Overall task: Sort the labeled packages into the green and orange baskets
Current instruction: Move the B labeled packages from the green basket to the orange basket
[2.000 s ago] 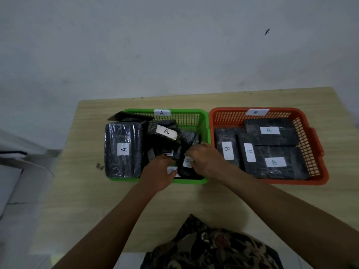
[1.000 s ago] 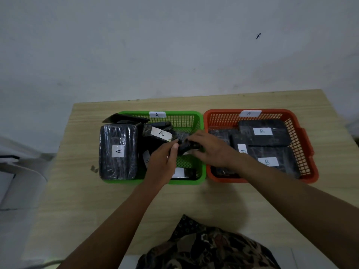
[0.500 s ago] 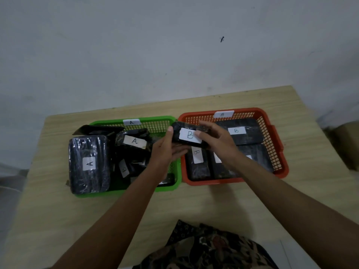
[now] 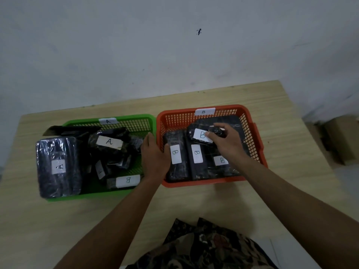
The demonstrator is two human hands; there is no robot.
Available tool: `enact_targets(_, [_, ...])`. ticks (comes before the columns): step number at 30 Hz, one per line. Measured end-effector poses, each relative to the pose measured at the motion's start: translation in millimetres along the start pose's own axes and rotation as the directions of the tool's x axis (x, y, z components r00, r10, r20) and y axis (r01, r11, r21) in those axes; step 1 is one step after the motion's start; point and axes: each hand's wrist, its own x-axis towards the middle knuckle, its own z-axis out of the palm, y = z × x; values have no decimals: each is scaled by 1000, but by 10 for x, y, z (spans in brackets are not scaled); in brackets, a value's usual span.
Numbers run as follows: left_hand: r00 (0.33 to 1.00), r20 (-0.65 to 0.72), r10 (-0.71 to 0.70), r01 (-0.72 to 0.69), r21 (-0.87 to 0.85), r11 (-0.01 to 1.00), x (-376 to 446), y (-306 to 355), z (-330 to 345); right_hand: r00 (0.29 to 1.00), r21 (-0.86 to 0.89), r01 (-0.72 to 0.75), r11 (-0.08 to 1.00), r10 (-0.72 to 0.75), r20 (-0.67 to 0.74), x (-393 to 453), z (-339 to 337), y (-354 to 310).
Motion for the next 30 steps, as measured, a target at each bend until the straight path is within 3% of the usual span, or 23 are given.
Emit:
enact_targets(4, [999,-14,-48,48,4,999,129,4,67,1000,-15,17,1000,-17,-10,161,95,-82])
enact_targets(9, [994,-101,-37,30,-77,997,279,69,114,995,11,47,999,-48,86,446,347,-305])
enact_targets(19, [986,-167,29,-49,-113,992,353,-5,186,988,5,-117,993,116,104,834,648,-181])
enact_targets(23, [984,-178,29,-54,-137,989,345,-5,192,998,-135,-56,989,61,35,879,755,-168])
enact_targets(27, [983,-180,31,-63,-175,983,344,-25,185,990,-37,-130,991,128,-55,831,870,-145])
enact_targets(30, [980,-196,28,-70,-208,976,346,-35,183,990,-44,-137,990,135,-38,820,879,-92])
